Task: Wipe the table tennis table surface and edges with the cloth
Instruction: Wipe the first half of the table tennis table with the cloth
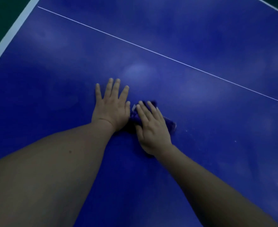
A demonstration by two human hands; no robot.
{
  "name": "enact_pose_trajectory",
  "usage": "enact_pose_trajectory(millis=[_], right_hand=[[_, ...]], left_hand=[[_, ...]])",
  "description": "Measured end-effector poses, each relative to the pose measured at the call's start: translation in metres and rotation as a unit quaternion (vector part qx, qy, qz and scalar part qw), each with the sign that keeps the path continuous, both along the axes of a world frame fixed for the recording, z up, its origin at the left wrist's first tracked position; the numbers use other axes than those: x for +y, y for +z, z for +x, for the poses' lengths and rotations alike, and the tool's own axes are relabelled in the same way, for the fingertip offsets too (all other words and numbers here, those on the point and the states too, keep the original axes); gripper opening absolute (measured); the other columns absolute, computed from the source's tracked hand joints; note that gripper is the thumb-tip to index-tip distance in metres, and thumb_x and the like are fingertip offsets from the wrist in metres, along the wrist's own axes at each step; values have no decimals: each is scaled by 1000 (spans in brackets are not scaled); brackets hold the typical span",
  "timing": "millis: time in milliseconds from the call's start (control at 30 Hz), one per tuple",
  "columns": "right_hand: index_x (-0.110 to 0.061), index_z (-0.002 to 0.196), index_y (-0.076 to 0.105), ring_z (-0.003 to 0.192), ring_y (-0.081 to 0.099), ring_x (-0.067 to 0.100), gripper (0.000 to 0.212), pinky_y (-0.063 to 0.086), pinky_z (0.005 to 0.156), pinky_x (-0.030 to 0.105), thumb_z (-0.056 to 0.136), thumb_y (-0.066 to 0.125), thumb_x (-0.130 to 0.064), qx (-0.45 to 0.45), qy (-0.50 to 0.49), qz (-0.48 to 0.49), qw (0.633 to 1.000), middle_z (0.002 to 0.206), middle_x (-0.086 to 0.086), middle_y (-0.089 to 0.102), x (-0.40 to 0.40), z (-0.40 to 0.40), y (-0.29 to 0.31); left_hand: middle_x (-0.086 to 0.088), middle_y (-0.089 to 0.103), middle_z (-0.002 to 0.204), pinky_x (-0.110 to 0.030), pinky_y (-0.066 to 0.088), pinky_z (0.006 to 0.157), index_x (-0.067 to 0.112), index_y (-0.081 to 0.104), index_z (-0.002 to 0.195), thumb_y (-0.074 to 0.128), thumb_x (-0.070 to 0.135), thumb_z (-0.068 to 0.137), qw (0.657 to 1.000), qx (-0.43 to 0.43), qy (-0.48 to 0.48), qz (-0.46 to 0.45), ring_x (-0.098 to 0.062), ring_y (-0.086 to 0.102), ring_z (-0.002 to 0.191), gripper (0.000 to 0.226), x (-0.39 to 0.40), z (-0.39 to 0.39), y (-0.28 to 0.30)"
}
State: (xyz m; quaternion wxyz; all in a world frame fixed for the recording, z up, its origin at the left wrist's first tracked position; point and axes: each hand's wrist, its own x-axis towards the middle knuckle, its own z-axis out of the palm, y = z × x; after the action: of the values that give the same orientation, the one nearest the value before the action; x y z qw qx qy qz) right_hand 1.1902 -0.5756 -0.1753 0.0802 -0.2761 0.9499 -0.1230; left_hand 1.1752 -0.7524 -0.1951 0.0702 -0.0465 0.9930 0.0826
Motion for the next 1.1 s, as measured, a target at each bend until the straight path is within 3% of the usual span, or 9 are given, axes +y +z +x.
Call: enact_pose_trajectory(millis=[133,233,367,500,667,800,967,1100], right_hand=[[-6,154,33,154,16,27,59,15,123,45,103,40,-35,15,-109,25,994,162,8,30,17,-56,-1],[-9,156,29,155,10,23,58,9,125,42,105,37,-35,18,-182,29,983,164,5,25,24,-50,-3],[-9,153,36,153,18,24,61,13,123,43,99,37,-37,37,-101,20,994,161,5,33,1,-11,-6],[-13,155,34,154,15,22,62,12,124,41,102,32,-43,7,-51,13,999,163,3,29,-12,-58,-2],[-10,156,30,154,12,26,59,11,123,42,105,41,-37,15,-131,63,989,165,6,24,-2,-144,-2],[-7,155,33,153,14,29,60,14,123,45,103,38,-37,26,-242,35,969,164,7,26,4,-115,-3],[-11,154,36,153,16,26,63,12,123,43,100,31,-43,19,-110,14,994,163,5,29,-44,-114,-2],[-13,156,31,153,14,25,59,13,124,44,105,37,-41,15,-120,40,992,165,3,25,-51,-177,-4]], left_hand=[[-4,-6,169,-61,-9,120,27,1,160,3,50,96,1000,2,-19,7,-23,-14,154,69,0,-1,0],[-3,-11,169,-60,-12,120,29,-4,160,0,52,94,1000,-11,-17,8,-22,-18,154,70,0,-3,-2],[-4,-9,169,-59,-12,120,29,-1,160,0,52,94,1000,-10,-18,10,-22,-17,154,70,1,-3,-5],[-3,-10,169,-59,-13,120,31,-2,160,0,52,94,1000,-15,-20,10,-22,-18,154,69,1,-3,-2],[-2,-12,169,-60,-10,120,32,-3,160,1,53,96,1000,-17,-18,5,-21,-21,153,67,1,-1,-3],[-3,-12,169,-60,-11,120,32,-4,159,3,55,97,1000,-16,-21,13,-22,-21,153,67,1,-2,-4],[-3,-16,168,-61,-11,119,31,-9,157,-1,56,97,1000,-19,-24,1,-22,-23,153,66,3,0,-4],[-4,-17,168,-61,-11,119,31,-16,154,-5,60,96,999,-18,-26,-12,-23,-23,153,65,3,0,-3]])
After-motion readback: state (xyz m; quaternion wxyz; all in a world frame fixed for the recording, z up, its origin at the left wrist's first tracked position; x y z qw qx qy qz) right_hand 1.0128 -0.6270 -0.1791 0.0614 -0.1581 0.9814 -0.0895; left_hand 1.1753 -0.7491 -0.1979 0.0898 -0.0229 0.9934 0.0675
